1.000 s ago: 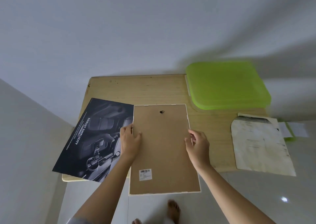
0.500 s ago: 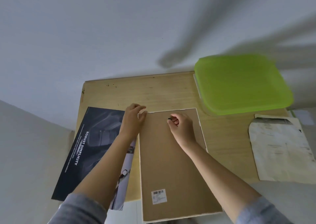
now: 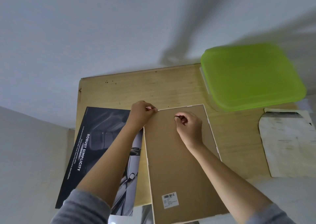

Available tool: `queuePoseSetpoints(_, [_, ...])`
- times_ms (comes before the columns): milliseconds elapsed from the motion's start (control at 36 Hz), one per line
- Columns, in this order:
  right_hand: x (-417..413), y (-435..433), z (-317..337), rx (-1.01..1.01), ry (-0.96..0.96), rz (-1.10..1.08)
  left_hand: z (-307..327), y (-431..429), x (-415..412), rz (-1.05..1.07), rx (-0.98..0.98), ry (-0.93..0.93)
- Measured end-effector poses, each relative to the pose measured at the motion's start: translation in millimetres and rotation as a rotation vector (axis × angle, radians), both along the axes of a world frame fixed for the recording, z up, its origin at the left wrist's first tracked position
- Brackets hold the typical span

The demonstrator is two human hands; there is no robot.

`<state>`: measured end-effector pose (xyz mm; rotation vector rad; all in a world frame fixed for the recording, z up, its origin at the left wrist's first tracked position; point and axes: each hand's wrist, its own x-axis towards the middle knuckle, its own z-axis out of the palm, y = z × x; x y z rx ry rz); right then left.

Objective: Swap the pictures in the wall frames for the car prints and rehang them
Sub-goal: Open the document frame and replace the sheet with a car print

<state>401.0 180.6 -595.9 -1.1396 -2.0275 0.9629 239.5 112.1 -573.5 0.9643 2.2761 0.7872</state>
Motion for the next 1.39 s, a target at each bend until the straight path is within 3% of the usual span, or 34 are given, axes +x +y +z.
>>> queuePoseSetpoints(639, [3.7,-5.0,-5.4,0.076,0.019,0.017,7.9,0.4,-20.9,0.019,-0.093,-0.263])
queuePoseSetpoints(861, [4.7,-3.2,-6.9,0.067,0.008,0.015,6.3,-17.8,-21.5,0.102,-0.044,-0.211])
queuePoseSetpoints(1389, [4.8,-3.5,-5.5,0.089,0.019,0.020,-5.6,-35.9,-21.5,0.234,0.067,-0.275])
